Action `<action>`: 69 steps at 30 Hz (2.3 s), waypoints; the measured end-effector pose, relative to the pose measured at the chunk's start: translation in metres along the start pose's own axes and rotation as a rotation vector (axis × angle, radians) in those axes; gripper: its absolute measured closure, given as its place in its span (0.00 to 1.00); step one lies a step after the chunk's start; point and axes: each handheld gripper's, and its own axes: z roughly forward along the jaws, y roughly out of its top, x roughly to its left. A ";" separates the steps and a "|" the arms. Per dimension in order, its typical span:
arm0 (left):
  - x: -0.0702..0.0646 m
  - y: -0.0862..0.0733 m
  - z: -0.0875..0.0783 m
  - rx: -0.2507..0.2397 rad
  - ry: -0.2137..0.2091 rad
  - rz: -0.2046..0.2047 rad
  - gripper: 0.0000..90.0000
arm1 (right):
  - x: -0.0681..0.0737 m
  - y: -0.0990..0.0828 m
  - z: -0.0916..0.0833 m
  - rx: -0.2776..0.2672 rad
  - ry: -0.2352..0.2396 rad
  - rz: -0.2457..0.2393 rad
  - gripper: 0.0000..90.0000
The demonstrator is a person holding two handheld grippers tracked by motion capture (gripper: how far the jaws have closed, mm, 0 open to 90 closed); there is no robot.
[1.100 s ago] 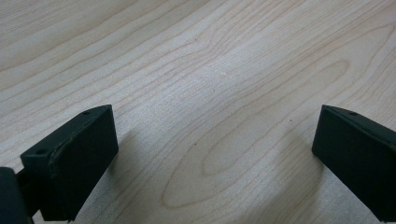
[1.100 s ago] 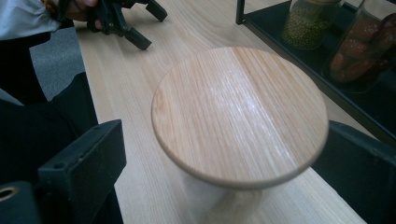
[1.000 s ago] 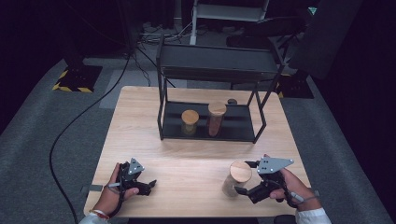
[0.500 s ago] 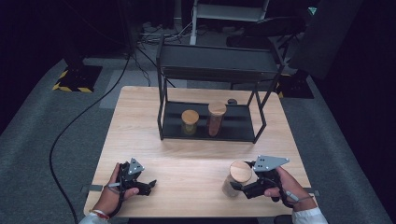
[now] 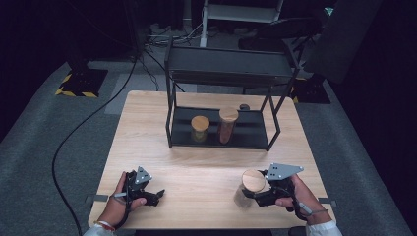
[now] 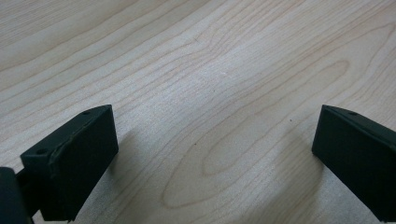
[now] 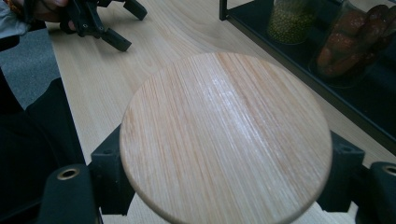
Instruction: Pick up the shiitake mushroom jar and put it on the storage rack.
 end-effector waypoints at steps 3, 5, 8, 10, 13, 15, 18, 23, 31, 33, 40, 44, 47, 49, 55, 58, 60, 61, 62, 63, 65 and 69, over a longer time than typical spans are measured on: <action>0.000 0.000 0.000 0.000 0.000 0.000 0.00 | 0.001 0.000 0.000 0.000 -0.004 -0.003 0.27; 0.000 0.000 0.000 0.000 0.000 0.000 0.00 | 0.002 0.000 0.000 0.001 -0.005 -0.005 0.27; 0.000 0.000 0.000 0.000 0.000 0.000 0.00 | 0.003 0.000 0.000 0.002 -0.007 -0.010 0.27; 0.000 0.000 0.000 -0.001 0.000 -0.001 0.00 | 0.003 0.001 0.000 0.005 -0.009 -0.012 0.27; 0.000 0.000 0.000 0.000 0.000 0.000 0.00 | 0.003 0.001 0.000 0.005 -0.010 -0.014 0.28; 0.000 0.000 0.000 0.000 0.000 0.000 0.00 | 0.004 0.002 -0.001 0.007 -0.012 -0.017 0.28; 0.000 0.000 0.000 0.000 0.000 0.000 0.00 | 0.004 0.003 -0.001 0.010 -0.014 -0.020 0.28; 0.000 0.000 0.000 0.000 0.000 0.000 0.00 | 0.005 0.005 -0.001 0.015 -0.021 -0.015 0.28; 0.000 0.000 0.000 0.000 0.000 0.000 0.00 | 0.005 0.008 -0.005 0.014 -0.046 0.006 0.28; 0.000 0.000 0.000 -0.001 0.000 -0.001 0.00 | 0.006 0.011 -0.005 0.018 -0.057 0.006 0.28; 0.000 0.000 0.000 0.001 0.000 0.000 0.00 | 0.006 0.019 -0.008 0.017 -0.086 0.022 0.28; 0.000 0.000 0.000 0.000 0.000 0.000 0.00 | 0.006 0.023 -0.009 0.020 -0.105 0.027 0.28; 0.000 0.000 0.000 0.001 0.000 0.000 0.00 | 0.006 0.028 -0.009 0.026 -0.124 0.023 0.28; 0.000 0.000 0.000 0.000 0.000 0.000 0.00 | 0.005 0.031 -0.010 0.029 -0.136 0.029 0.28; 0.000 0.000 0.000 0.000 0.000 0.000 0.00 | 0.004 0.039 -0.009 0.028 -0.166 0.038 0.28; 0.000 0.000 0.000 0.000 0.000 0.000 0.00 | 0.004 0.043 -0.009 0.031 -0.182 0.043 0.28; 0.000 0.000 0.000 0.000 0.000 0.000 0.00 | 0.004 0.047 -0.009 0.029 -0.197 0.043 0.28; 0.000 0.000 0.000 0.000 0.000 0.000 0.00 | 0.004 0.049 -0.009 0.027 -0.204 0.049 0.28; 0.000 0.000 0.000 0.001 0.000 0.000 0.00 | 0.004 0.051 -0.010 0.025 -0.210 0.053 0.28; 0.000 0.000 0.000 0.000 0.000 0.000 0.00 | 0.004 0.053 -0.010 0.023 -0.217 0.056 0.28; 0.000 0.000 0.000 0.000 0.000 -0.001 0.00 | 0.004 0.056 -0.011 0.021 -0.233 0.056 0.28; 0.000 0.000 0.000 0.000 0.000 0.000 0.00 | 0.003 0.065 -0.011 0.021 -0.259 0.057 0.28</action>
